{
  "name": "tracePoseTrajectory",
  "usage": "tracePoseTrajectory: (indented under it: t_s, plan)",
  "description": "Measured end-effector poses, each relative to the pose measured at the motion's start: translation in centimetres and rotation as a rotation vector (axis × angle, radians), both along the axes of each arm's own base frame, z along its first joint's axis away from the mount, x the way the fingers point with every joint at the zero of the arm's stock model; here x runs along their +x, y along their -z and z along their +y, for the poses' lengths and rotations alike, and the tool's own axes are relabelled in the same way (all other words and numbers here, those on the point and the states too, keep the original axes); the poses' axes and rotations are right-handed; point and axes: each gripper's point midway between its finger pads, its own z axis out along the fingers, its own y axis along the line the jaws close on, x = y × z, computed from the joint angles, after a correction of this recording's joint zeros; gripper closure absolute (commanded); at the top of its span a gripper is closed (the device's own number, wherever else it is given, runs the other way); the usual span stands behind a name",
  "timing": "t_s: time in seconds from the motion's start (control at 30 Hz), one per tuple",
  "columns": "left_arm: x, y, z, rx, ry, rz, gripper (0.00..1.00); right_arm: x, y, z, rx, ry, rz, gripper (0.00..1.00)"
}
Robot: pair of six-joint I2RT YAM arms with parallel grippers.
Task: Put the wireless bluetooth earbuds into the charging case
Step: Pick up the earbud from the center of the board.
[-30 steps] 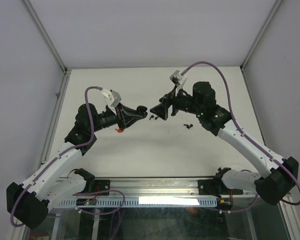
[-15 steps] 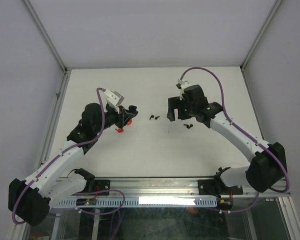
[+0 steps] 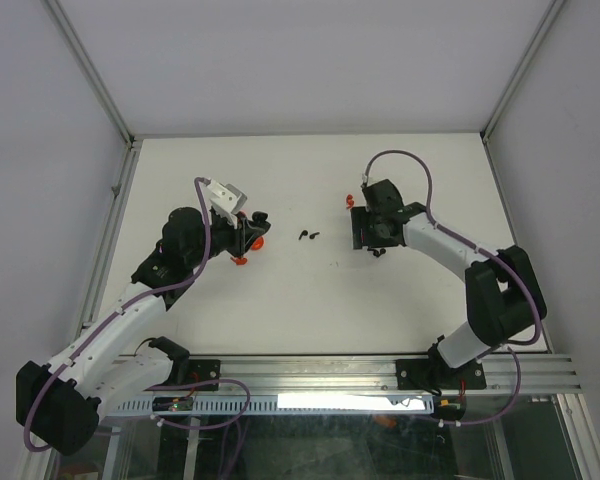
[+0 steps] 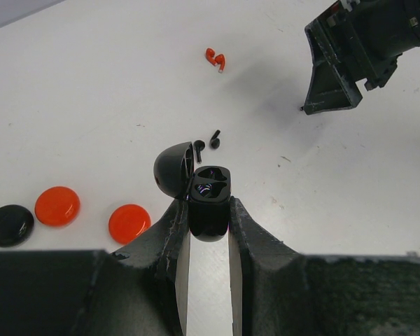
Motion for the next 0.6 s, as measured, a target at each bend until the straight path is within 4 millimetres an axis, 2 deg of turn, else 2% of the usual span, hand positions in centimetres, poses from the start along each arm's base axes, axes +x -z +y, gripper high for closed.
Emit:
tracePoseTrajectory:
  t_s: [0.43, 0.6]
  plan:
    - [-0.2, 0.2, -0.1, -0.001, 0.02, 0.008, 1.0, 0.5, 4.0, -0.4, -0.061, 0.003, 0.069, 0.39]
    - [-0.2, 0.4, -0.1, 0.0, 0.029, 0.021, 1.0, 0.3, 4.6, -0.3, -0.06, -0.013, 0.086, 0.42]
